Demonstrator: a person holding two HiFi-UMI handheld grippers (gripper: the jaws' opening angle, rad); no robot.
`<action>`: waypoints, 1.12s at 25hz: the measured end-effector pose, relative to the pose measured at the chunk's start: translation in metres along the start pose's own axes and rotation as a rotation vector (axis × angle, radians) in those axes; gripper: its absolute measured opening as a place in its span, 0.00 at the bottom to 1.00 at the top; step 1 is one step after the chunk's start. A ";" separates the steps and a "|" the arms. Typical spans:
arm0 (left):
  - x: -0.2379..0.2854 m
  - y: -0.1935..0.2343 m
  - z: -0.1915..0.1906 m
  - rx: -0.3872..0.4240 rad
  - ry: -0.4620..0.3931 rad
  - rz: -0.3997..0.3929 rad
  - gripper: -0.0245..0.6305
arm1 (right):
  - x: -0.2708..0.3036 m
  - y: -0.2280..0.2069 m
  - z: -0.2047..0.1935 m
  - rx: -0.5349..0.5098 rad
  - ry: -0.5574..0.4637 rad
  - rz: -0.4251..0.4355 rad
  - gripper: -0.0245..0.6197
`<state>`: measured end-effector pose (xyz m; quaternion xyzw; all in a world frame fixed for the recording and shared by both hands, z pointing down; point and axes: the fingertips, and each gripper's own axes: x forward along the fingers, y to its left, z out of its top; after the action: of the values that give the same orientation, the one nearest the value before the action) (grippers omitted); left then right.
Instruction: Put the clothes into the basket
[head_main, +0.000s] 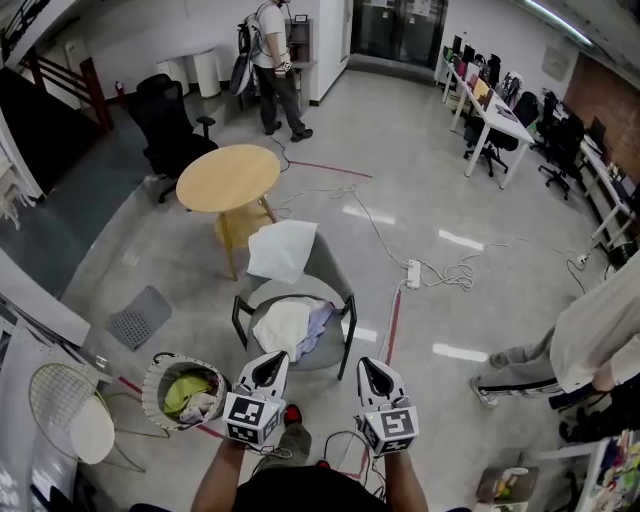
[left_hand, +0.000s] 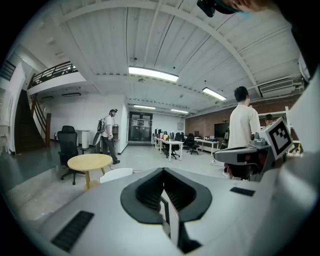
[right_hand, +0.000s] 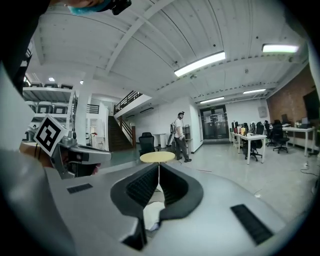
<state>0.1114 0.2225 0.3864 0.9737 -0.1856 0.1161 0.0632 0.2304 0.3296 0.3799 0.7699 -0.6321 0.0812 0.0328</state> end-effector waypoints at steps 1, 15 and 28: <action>0.006 0.011 0.003 -0.004 0.000 0.004 0.05 | 0.013 0.000 0.004 0.003 0.002 0.004 0.08; 0.059 0.158 0.019 -0.021 -0.022 0.063 0.05 | 0.167 0.043 0.027 -0.031 0.053 0.078 0.08; 0.087 0.220 0.018 -0.070 -0.017 0.147 0.05 | 0.253 0.034 0.025 -0.077 0.085 0.140 0.08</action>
<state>0.1110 -0.0134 0.4087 0.9556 -0.2610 0.1054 0.0869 0.2462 0.0741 0.3955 0.7180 -0.6849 0.0916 0.0834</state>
